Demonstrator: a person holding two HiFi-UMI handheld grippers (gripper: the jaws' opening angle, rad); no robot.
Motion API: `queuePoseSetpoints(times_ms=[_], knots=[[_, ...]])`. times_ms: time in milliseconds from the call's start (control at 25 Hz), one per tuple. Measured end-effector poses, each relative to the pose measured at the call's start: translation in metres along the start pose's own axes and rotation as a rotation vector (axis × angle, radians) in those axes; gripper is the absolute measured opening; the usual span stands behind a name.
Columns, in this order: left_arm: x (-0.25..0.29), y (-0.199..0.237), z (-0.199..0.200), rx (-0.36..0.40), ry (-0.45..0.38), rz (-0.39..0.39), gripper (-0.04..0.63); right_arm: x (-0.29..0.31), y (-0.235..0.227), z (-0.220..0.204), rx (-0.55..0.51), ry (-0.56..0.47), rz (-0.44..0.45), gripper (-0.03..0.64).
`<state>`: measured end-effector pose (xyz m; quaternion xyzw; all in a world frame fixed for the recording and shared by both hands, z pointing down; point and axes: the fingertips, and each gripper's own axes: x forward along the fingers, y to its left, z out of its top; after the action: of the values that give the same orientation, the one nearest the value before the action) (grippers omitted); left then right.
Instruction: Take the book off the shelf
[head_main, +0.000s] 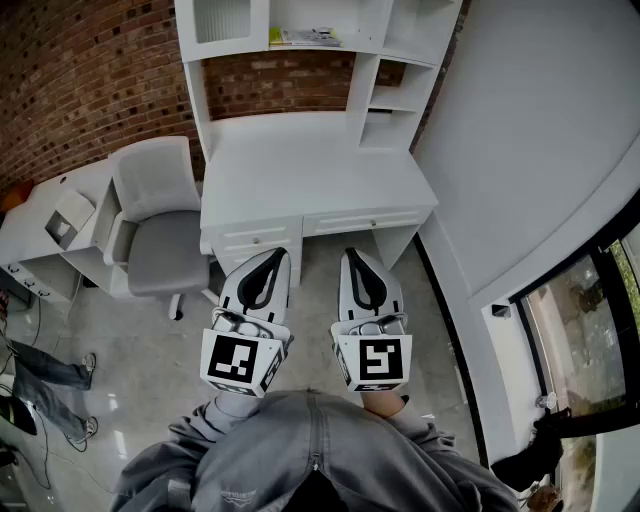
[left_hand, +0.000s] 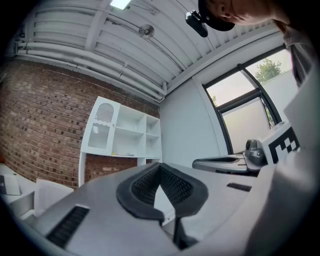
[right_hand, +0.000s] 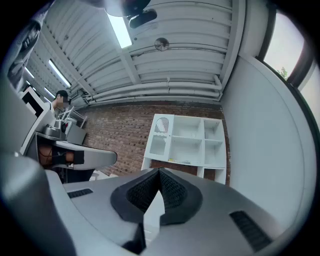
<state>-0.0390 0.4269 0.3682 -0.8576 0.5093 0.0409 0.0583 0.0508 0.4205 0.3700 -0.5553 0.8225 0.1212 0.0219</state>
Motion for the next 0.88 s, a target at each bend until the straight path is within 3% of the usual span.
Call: queuePoseSetpoints(times_ms=[400, 880], knots=[[0.012, -0.013, -0.001, 0.007, -0.004, 0.013, 0.006, 0.002, -0.015, 0.001, -0.014, -0.021, 0.023, 0.026], [0.024, -0.032, -0.012, 0.004, 0.016, 0.03, 0.006, -0.004, -0.037, -0.009, 0.046, -0.026, 0.056, 0.026]])
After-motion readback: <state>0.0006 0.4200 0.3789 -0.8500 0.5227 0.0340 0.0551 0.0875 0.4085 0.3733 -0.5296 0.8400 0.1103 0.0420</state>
